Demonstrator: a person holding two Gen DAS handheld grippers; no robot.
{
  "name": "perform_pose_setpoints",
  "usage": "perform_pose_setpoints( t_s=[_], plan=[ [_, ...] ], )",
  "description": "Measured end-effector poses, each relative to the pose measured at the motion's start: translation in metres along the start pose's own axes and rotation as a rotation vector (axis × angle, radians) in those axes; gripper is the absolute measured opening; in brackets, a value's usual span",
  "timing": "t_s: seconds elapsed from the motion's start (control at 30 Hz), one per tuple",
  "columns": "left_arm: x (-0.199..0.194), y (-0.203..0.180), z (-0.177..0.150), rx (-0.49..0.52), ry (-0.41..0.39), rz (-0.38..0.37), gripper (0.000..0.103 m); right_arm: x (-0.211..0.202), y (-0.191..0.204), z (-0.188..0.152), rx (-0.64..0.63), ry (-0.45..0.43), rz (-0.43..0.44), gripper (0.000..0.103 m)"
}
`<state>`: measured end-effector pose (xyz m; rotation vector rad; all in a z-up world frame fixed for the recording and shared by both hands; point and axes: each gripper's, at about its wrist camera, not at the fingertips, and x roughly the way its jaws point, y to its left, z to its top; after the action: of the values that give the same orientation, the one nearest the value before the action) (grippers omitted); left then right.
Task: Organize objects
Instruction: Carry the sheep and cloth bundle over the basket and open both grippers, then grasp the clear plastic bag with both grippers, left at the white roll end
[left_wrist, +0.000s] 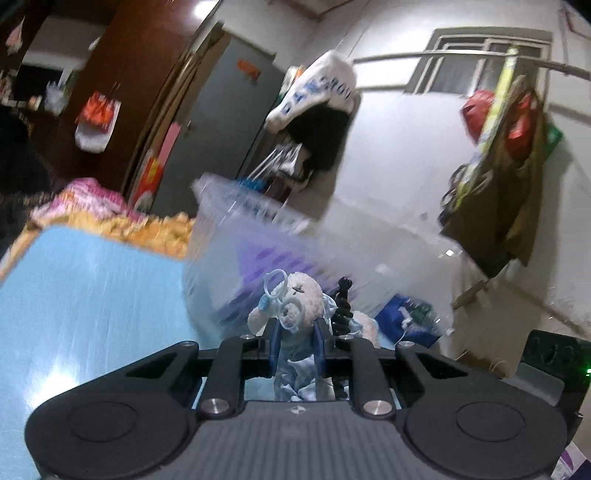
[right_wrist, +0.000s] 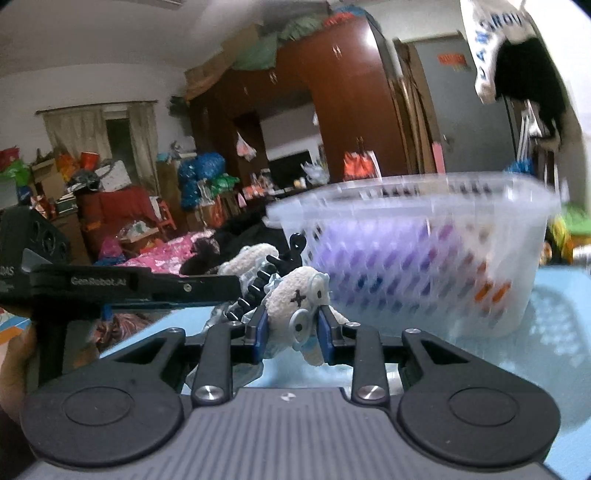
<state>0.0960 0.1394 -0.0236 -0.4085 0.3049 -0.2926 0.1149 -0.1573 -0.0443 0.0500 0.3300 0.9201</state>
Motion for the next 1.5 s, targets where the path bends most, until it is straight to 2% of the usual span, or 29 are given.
perform_pose_setpoints(
  t_s=[0.13, 0.3, 0.4, 0.53, 0.67, 0.8, 0.87, 0.93, 1.0, 1.07, 1.1, 1.13, 1.17, 1.27, 1.37, 1.5],
  plan=[
    [-0.010, -0.026, 0.035, 0.044, -0.062, -0.011, 0.022, -0.014, 0.010, 0.039, -0.080, -0.057, -0.010, 0.031],
    [0.011, -0.052, 0.098, 0.090, -0.113, 0.012, 0.022, -0.004, 0.006, 0.110, -0.173, -0.090, -0.049, 0.031],
    [0.041, -0.056, 0.125, 0.084, -0.096, 0.049, 0.022, 0.022, -0.007, 0.144, -0.188, -0.059, -0.084, 0.031],
    [0.083, -0.043, 0.137, 0.056, -0.032, 0.110, 0.022, 0.065, -0.031, 0.155, -0.154, 0.023, -0.117, 0.031],
    [0.113, -0.027, 0.134, 0.036, 0.029, 0.170, 0.023, 0.099, -0.038, 0.144, -0.153, 0.094, -0.156, 0.031],
    [0.132, -0.015, 0.130, 0.022, 0.072, 0.222, 0.027, 0.110, -0.046, 0.137, -0.146, 0.123, -0.200, 0.035],
    [0.131, -0.011, 0.129, 0.033, 0.062, 0.283, 0.036, 0.114, -0.048, 0.136, -0.138, 0.134, -0.225, 0.056],
    [0.122, -0.009, 0.130, 0.019, 0.033, 0.313, 0.059, 0.103, -0.051, 0.136, -0.153, 0.102, -0.269, 0.078],
    [0.107, -0.010, 0.131, 0.017, 0.000, 0.280, 0.064, 0.092, -0.052, 0.134, -0.156, 0.084, -0.282, 0.086],
    [0.086, -0.016, 0.128, 0.032, -0.028, 0.270, 0.070, 0.072, -0.051, 0.131, -0.143, 0.054, -0.274, 0.098],
    [0.072, -0.019, 0.123, 0.044, -0.043, 0.262, 0.076, 0.062, -0.052, 0.128, -0.141, 0.038, -0.276, 0.102],
    [0.060, -0.021, 0.118, 0.059, -0.058, 0.249, 0.083, 0.045, -0.050, 0.121, -0.144, 0.017, -0.273, 0.103],
    [0.048, -0.025, 0.110, 0.080, -0.067, 0.235, 0.085, 0.032, -0.051, 0.117, -0.145, -0.002, -0.265, 0.103],
    [0.016, -0.030, 0.076, 0.124, -0.050, 0.237, 0.087, -0.007, -0.053, 0.090, -0.122, -0.031, -0.228, 0.103],
    [-0.005, -0.027, 0.035, 0.143, -0.026, 0.242, 0.087, -0.030, -0.061, 0.050, -0.057, -0.007, -0.206, 0.103],
    [-0.018, -0.020, -0.013, 0.169, 0.038, 0.272, 0.087, -0.030, -0.069, 0.006, 0.003, 0.058, -0.217, 0.103]
  ],
)
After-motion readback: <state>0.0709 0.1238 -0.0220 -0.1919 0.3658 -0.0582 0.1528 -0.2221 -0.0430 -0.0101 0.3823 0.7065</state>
